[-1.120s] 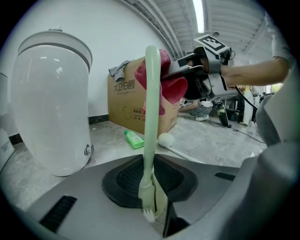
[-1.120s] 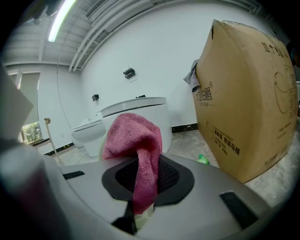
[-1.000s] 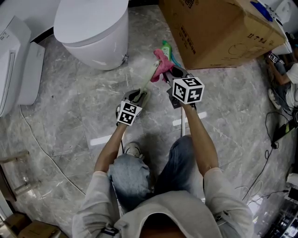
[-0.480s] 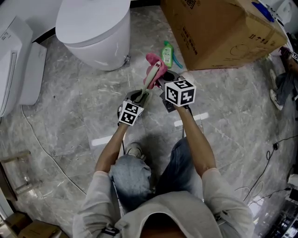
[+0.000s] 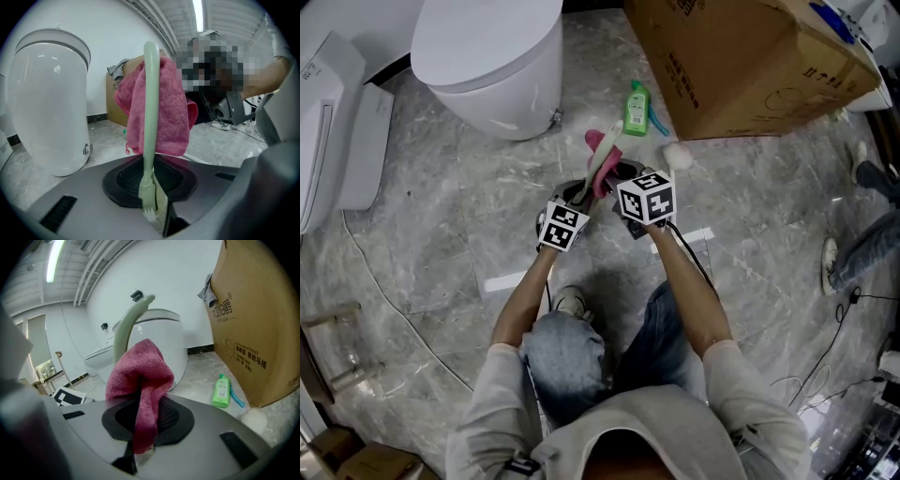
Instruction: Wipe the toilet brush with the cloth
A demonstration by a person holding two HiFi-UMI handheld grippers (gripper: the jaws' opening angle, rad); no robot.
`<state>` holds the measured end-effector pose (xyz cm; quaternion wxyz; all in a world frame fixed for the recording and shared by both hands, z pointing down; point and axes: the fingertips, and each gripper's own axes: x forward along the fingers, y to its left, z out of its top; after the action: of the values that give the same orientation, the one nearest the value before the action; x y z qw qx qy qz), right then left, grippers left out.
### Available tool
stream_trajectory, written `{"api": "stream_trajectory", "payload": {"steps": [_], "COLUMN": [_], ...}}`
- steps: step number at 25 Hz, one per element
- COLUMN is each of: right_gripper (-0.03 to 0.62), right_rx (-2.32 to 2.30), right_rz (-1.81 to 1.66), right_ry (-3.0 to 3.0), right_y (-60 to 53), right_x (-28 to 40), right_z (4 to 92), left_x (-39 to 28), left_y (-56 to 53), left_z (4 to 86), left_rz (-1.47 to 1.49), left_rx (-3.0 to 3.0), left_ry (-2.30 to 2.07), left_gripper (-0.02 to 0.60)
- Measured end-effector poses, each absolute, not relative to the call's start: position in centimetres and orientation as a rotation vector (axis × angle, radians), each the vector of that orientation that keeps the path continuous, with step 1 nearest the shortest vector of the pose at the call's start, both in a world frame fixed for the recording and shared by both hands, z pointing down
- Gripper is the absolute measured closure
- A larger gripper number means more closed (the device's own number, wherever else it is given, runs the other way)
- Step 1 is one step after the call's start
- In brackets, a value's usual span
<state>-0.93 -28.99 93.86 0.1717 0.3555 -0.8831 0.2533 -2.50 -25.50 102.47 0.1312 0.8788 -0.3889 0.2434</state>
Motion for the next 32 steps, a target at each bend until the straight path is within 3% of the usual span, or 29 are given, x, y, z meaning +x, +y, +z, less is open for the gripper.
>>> {"api": "stream_trajectory", "payload": {"steps": [12,23,32], "right_gripper": [0.53,0.53,0.53], "right_rx": [0.999,1.212,1.071], "right_rz": [0.76,0.846,0.916], "right_ry": [-2.405,-2.569,-2.794], "right_y": [-28.1,-34.1,-34.2], "right_x": [0.8,4.6,1.3], "right_z": [98.2,91.0,85.9], "left_x": [-2.2,-2.3,-2.4], "left_y": [-25.4,-25.2,-25.5], "left_z": [102.4,102.2,102.0], "left_rz": [0.719,0.747,0.74], "left_rx": [2.564,2.559,2.567], "left_ry": [-1.142,-1.143,-1.148], "left_gripper": [0.503,0.503,0.503]}}
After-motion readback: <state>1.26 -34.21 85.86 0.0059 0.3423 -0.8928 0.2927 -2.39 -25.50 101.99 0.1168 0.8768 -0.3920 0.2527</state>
